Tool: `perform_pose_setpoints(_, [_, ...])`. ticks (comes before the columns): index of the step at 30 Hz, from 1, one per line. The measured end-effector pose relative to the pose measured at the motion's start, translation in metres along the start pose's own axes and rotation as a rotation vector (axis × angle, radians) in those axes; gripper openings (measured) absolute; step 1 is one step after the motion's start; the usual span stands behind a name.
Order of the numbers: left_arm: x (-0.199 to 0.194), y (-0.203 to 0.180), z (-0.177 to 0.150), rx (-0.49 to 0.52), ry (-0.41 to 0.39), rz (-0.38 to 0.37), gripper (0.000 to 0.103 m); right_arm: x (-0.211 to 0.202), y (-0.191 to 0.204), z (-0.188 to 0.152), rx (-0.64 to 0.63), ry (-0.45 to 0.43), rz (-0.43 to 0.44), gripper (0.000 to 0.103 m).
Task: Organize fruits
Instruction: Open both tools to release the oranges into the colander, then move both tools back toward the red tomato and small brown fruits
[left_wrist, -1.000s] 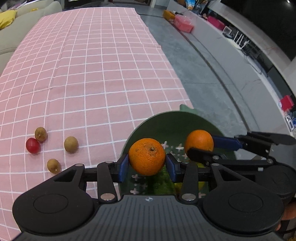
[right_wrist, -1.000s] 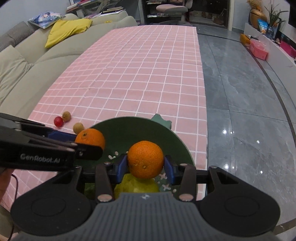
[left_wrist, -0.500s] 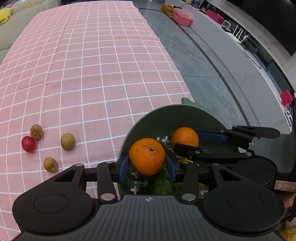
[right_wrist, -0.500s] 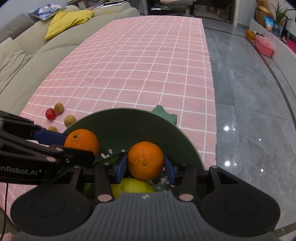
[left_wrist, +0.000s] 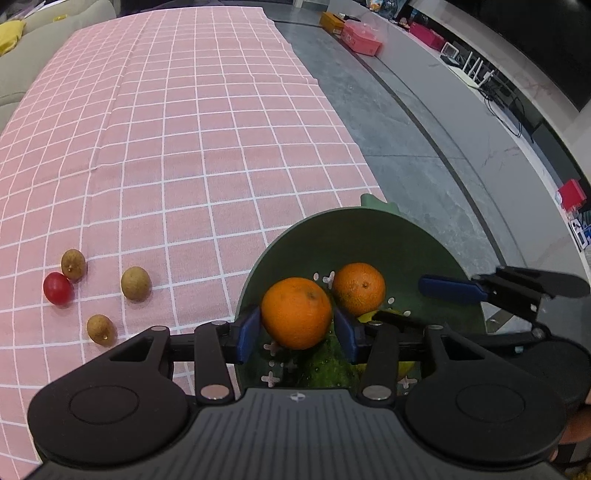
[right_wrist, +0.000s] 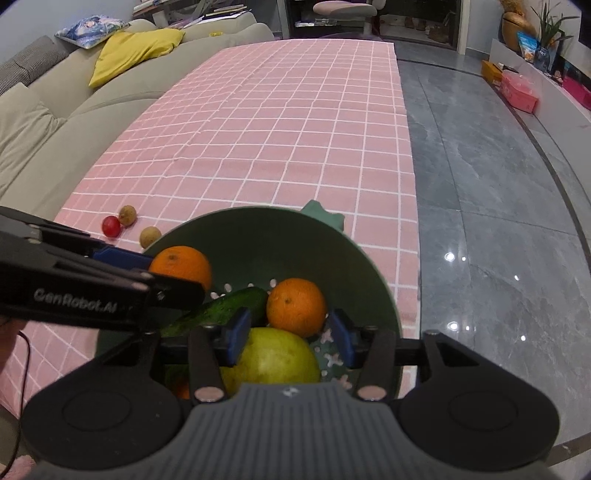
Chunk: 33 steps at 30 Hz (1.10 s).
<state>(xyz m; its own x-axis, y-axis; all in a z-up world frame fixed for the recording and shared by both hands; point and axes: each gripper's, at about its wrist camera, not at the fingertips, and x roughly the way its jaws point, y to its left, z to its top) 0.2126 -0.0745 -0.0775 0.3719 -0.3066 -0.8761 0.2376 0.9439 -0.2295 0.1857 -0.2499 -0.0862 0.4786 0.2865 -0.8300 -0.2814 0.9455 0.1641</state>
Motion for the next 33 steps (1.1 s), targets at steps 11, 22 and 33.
perform_pose_setpoints(11, [-0.022,0.002,-0.007,-0.027,-0.038,-0.033,0.059,-0.013,0.016,-0.006,-0.045,-0.036,-0.003,0.055])
perform_pose_setpoints(22, [-0.068,0.019,-0.021,-0.046,-0.13,0.023,0.059,-0.05,0.029,-0.009,0.006,-0.139,-0.03,0.066])
perform_pose_setpoints(33, [-0.11,0.049,-0.051,-0.079,-0.268,0.156,0.059,-0.08,0.074,-0.008,0.033,-0.214,0.012,0.086])
